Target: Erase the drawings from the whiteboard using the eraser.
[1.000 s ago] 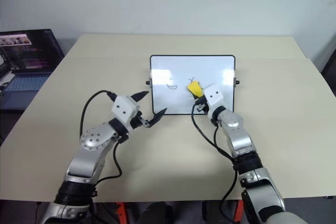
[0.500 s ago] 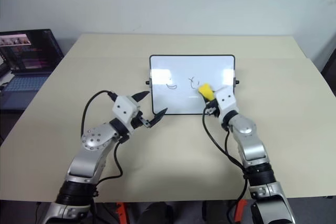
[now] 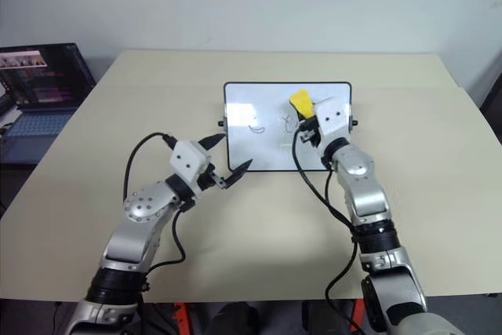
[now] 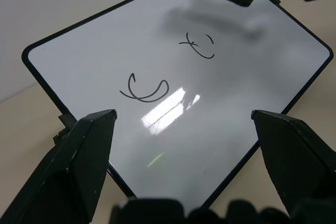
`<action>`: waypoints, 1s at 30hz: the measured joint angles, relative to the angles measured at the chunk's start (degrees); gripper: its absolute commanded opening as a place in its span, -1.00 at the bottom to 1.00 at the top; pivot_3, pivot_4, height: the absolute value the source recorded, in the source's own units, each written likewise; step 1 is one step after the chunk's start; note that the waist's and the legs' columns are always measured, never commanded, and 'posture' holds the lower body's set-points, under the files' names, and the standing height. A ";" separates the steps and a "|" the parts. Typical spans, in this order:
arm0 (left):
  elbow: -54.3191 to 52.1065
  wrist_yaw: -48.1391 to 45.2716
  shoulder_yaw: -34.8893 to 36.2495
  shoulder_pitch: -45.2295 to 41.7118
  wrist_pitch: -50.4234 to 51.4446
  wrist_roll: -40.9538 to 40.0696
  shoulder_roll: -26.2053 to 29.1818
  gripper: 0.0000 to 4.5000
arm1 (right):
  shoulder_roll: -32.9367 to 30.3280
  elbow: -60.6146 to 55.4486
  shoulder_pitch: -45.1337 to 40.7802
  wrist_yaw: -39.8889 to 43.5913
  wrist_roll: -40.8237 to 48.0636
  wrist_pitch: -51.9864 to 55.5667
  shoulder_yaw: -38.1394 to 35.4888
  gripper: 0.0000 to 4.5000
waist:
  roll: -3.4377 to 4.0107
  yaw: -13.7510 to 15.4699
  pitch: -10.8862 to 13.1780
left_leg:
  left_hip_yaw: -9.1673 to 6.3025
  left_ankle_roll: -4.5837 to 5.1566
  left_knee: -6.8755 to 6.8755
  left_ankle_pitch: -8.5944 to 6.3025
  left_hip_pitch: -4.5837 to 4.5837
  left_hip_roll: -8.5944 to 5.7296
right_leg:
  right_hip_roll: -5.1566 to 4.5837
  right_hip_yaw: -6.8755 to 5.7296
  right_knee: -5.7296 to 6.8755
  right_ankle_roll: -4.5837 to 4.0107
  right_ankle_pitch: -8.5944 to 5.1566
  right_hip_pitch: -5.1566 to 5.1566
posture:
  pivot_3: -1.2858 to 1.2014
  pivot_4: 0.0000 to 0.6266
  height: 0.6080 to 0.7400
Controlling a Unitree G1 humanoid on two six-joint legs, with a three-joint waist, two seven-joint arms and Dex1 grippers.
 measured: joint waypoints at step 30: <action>-0.96 0.42 0.12 1.14 0.13 0.00 0.02 1.00 | 0.11 4.64 4.74 5.60 -4.07 -3.44 6.59 -0.38 | 0.00 0.08 0.00 | -0.03 0.00 0.02 0.00 0.00 0.01 | -0.01 -0.01 0.01 0.00 0.00 0.02 | 0.03 -0.52 1.00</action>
